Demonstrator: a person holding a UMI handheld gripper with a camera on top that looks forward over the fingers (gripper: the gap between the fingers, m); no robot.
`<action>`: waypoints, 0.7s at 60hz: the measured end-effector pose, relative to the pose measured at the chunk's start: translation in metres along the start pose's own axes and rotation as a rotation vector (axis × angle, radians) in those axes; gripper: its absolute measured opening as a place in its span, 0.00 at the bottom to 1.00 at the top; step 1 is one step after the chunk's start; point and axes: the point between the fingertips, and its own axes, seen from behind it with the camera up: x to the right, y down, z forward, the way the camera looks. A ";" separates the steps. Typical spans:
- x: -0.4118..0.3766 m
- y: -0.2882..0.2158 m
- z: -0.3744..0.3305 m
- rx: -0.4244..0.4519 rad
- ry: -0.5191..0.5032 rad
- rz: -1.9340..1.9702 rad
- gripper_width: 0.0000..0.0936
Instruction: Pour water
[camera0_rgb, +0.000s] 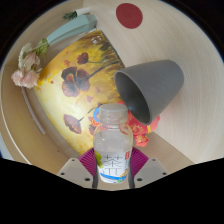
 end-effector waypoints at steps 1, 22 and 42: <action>-0.001 -0.002 0.000 0.009 -0.005 0.016 0.44; -0.013 -0.010 0.000 0.017 -0.005 0.016 0.44; -0.104 0.013 -0.016 -0.077 0.051 -1.019 0.45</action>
